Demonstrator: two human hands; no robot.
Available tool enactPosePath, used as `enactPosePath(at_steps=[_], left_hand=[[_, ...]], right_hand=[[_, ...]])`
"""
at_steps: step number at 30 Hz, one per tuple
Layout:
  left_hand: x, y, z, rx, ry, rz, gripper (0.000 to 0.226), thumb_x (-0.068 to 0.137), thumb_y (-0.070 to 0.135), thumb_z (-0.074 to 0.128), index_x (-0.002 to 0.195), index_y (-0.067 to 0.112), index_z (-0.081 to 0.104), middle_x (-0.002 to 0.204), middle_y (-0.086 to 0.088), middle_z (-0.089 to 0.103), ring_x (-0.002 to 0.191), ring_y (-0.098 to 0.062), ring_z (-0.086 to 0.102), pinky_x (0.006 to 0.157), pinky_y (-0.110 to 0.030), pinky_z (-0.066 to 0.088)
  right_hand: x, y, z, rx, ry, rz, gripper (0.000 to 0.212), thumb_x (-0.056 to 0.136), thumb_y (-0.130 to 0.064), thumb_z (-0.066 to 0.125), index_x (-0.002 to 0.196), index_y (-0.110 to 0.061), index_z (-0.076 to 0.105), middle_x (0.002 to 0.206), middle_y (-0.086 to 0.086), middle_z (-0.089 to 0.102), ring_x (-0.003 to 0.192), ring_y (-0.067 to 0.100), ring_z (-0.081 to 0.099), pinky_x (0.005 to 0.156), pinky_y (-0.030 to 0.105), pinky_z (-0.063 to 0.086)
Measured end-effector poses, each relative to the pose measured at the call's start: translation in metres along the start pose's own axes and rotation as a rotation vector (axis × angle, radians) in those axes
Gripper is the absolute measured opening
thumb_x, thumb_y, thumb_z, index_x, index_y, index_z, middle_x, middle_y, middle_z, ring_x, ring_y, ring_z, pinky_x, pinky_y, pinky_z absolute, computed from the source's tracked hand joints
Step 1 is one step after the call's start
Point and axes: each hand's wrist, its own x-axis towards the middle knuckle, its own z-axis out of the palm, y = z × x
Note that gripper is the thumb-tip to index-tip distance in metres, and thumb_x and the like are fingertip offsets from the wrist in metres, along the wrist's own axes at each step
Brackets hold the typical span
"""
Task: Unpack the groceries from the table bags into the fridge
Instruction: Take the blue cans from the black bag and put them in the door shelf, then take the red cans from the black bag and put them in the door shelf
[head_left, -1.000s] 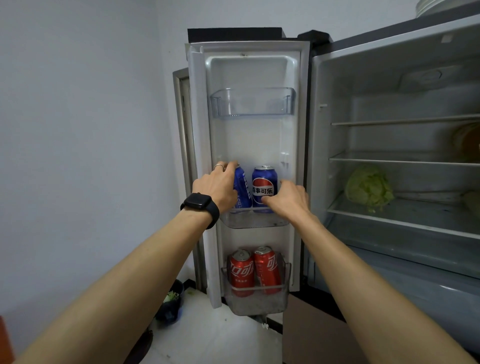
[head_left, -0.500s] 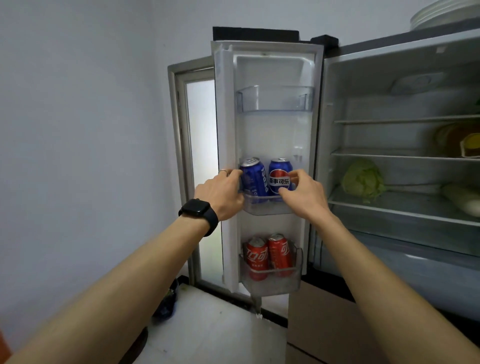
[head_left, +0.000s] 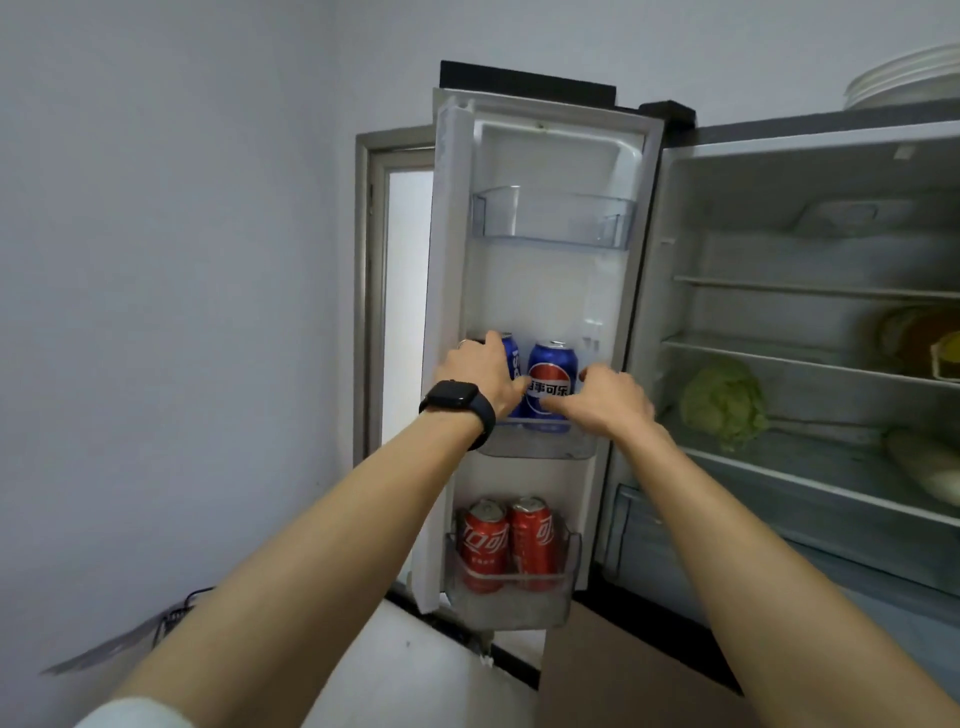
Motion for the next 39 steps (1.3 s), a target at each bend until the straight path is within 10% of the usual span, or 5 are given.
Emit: enactPosePath(at_steps=[27, 39], left_hand=[[0.013, -0.010, -0.008, 0.099, -0.091, 0.132, 0.072, 0.088, 0.025, 0.069, 0.149, 0.021, 0.030, 0.148, -0.009, 0.037, 0.112, -0.031, 0.060, 0.086, -0.041, 0.056], [-0.142, -0.121, -0.032, 0.088, 0.040, 0.253, 0.048, 0.094, 0.045, 0.054, 0.140, 0.035, 0.050, 0.146, 0.006, 0.048, 0.134, -0.018, 0.042, 0.103, -0.040, 0.046]], right_hand=[[-0.015, 0.035, 0.008, 0.155, 0.118, -0.123, 0.047, 0.092, -0.045, 0.061, 0.133, -0.025, 0.055, 0.123, 0.001, 0.066, 0.107, 0.024, 0.064, 0.080, 0.036, 0.054], [-0.179, -0.020, 0.041, 0.290, 0.231, -0.515, 0.032, 0.096, -0.033, 0.062, 0.126, -0.026, 0.067, 0.129, -0.009, 0.064, 0.120, 0.003, 0.045, 0.101, 0.023, 0.036]])
